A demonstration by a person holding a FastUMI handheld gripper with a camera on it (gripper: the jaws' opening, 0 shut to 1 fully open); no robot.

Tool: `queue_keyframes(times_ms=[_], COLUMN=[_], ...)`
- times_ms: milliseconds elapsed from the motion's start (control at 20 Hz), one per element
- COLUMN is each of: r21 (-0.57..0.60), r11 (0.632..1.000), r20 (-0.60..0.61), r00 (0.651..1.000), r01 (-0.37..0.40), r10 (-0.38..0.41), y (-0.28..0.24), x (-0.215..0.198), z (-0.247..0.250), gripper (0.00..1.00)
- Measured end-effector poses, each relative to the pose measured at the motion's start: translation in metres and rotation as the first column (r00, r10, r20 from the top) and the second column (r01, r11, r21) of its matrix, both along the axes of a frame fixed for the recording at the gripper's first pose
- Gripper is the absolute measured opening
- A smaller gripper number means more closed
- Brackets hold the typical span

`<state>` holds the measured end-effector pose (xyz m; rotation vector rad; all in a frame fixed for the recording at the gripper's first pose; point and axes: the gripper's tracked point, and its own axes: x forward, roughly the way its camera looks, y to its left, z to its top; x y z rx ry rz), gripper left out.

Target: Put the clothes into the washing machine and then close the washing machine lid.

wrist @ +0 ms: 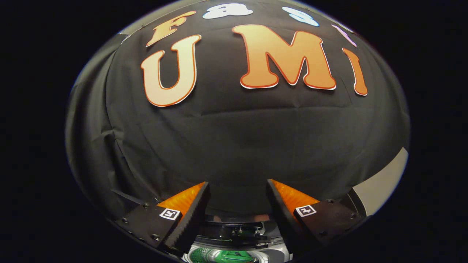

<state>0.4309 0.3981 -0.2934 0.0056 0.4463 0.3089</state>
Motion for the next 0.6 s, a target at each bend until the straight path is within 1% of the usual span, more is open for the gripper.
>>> queue_keyframes(times_ms=[100, 150, 400, 600], r21=[-0.030, -0.028, -0.019, -0.015], r11=[0.999, 1.000, 1.000, 1.000], r20=[0.016, 0.035, 0.026, 0.035], r00=[1.000, 0.999, 1.000, 0.999], r01=[-0.018, -0.015, -0.015, 0.000], r10=[0.019, 0.016, 0.015, 0.001], y=[-0.0014, -0.0014, -0.0032, -0.0047], x=[-0.0025, -0.0016, -0.0012, -0.0005], z=[-0.0007, -0.0003, -0.0016, -0.0002], gripper=[0.99, 0.99, 1.00, 1.00])
